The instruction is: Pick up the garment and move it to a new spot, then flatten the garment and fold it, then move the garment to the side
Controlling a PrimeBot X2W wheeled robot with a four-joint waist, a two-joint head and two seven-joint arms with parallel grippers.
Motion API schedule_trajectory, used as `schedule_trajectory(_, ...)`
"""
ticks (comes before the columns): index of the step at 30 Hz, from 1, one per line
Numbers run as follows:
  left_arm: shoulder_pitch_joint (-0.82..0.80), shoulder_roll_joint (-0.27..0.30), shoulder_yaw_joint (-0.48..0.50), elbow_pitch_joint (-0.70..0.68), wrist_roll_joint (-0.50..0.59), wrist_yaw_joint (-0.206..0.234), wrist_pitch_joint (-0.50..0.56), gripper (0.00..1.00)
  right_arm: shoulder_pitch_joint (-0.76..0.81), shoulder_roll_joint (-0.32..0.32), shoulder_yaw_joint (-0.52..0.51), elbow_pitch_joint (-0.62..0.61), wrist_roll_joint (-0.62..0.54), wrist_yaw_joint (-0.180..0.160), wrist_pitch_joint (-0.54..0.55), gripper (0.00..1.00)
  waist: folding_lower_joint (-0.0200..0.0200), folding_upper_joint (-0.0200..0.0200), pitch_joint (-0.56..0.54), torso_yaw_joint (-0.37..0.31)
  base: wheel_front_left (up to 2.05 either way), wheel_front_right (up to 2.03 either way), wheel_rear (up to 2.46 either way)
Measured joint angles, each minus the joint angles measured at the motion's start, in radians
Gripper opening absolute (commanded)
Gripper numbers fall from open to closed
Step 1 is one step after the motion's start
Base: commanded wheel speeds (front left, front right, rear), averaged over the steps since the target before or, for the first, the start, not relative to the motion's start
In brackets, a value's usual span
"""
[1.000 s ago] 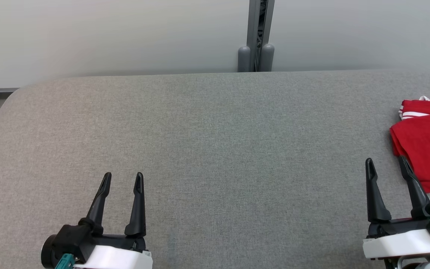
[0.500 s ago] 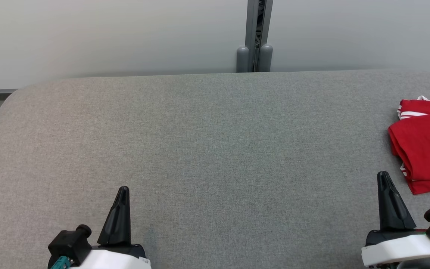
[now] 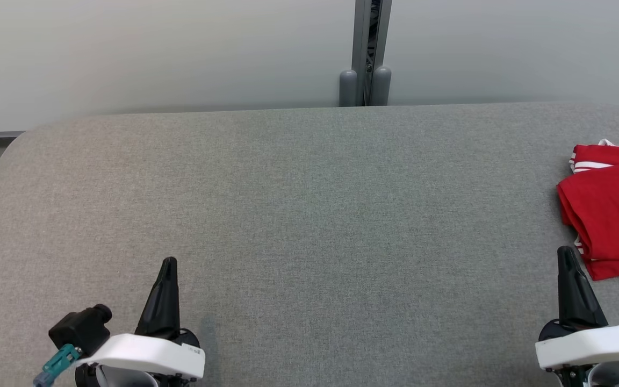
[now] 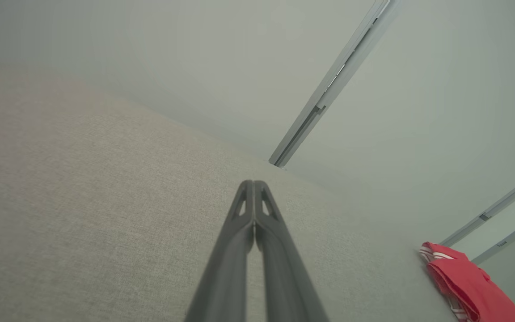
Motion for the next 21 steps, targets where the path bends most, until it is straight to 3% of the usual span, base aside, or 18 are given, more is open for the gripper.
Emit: schedule_trajectory(21,-0.097,0.005,0.030,0.099,-0.304,-0.033,0.075,0.00,-0.052,-0.007,-0.039,0.055,0.332,0.000,0.081,0.00,0.0000,0.0000,-0.010,-0.004,0.00,0.00,0.00)
